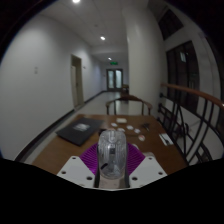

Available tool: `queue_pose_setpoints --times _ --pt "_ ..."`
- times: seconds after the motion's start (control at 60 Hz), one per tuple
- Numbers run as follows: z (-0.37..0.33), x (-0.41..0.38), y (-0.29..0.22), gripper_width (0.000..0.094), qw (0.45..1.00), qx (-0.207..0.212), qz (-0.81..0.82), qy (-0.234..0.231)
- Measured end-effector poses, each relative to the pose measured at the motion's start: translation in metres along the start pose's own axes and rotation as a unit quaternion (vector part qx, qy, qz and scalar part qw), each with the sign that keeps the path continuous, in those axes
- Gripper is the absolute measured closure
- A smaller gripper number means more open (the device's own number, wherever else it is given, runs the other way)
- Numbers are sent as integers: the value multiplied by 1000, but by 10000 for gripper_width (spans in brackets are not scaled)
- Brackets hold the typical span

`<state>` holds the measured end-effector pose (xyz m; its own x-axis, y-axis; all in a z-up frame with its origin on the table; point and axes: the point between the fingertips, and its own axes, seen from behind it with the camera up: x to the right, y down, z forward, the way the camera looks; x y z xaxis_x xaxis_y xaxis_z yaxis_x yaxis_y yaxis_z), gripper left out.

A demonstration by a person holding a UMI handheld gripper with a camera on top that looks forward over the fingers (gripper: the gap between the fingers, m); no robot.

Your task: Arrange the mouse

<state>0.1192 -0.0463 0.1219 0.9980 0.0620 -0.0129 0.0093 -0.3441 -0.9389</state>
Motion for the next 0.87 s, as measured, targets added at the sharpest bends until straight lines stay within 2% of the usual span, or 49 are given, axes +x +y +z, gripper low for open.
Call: queue_pose_setpoints --times 0.067,0.167,0.25,0.317,0.367,0.483,0.5,0.517,0.583,0.633,0.867 --pt "15 22 46 600 999 -48 15 21" --pt "32 37 110 599 993 -113 17 26" --pt "40 43 135 593 990 -137 9 35" --pt "41 46 156 552 987 -158 15 41" --pt "47 48 148 511 988 -150 12 40" --pt "44 48 151 392 985 -169 2 31" --pt "42 48 150 332 985 -171 0 29" --pt "40 48 150 324 985 -172 -3 26" --pt "25 49 144 51 987 -161 -18 13" --pt "4 51 134 98 988 -149 -24 2" --pt "-97 81 122 87 989 -136 -23 -47"
